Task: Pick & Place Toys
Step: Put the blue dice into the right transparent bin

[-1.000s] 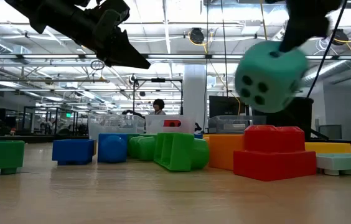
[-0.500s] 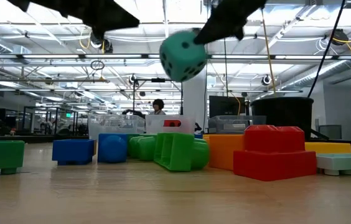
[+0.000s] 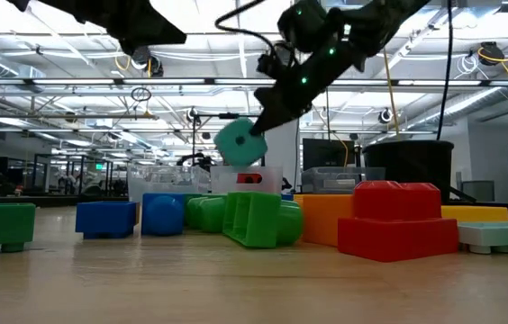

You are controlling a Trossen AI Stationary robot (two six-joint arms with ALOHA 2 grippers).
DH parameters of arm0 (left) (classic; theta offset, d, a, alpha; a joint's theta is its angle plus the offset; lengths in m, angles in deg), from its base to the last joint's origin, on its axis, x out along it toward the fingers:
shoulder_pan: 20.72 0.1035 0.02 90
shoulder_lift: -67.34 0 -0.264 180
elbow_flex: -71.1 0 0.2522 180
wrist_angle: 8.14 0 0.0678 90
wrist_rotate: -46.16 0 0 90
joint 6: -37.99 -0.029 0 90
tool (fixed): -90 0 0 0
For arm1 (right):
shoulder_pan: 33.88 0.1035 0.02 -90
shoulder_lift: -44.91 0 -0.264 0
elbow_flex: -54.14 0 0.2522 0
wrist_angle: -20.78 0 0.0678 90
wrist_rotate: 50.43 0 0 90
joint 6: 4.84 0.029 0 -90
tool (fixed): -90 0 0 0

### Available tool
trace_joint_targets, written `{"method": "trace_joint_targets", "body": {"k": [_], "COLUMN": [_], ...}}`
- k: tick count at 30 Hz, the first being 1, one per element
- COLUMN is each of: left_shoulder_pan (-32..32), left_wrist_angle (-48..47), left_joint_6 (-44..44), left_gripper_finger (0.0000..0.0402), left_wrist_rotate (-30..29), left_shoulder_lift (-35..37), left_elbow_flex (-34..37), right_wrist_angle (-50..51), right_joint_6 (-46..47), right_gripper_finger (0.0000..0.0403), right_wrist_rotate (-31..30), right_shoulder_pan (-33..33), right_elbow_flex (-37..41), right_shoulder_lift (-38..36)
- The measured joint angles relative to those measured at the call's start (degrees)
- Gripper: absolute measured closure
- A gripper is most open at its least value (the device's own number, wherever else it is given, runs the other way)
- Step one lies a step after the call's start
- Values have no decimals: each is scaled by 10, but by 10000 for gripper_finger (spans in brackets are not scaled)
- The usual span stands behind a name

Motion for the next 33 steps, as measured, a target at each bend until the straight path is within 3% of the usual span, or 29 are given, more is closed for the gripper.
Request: {"method": "trace_joint_targets", "body": {"k": [10, 18, 23, 27, 33], "left_shoulder_pan": [9, 10, 18, 23, 26], "left_wrist_angle": [-20, -29, -29, -30, -32], "left_joint_6": [-1, -2, -2, 0, 1], "left_gripper_finger": [373, 373, 373, 373, 373], "left_wrist_rotate": [-5, -5, -5, -5, -5], "left_shoulder_lift": [-3, -3, -3, -3, -3], "left_elbow_flex": [0, 0, 0, 0, 0], "right_wrist_angle": [-7, 75, 74, 60, 58], "right_joint_6": [-22, -26, -35, -50, -62], "right_gripper_finger": [401, 402, 400, 371, 278], "right_wrist_rotate": [0, -13, -14, -14, -15], "right_shoulder_pan": [-18, -20, -21, -21, -21], "right_elbow_flex": [-1, -1, 0, 0, 0], "right_shoulder_lift": [28, 19, 19, 19, 19]}}
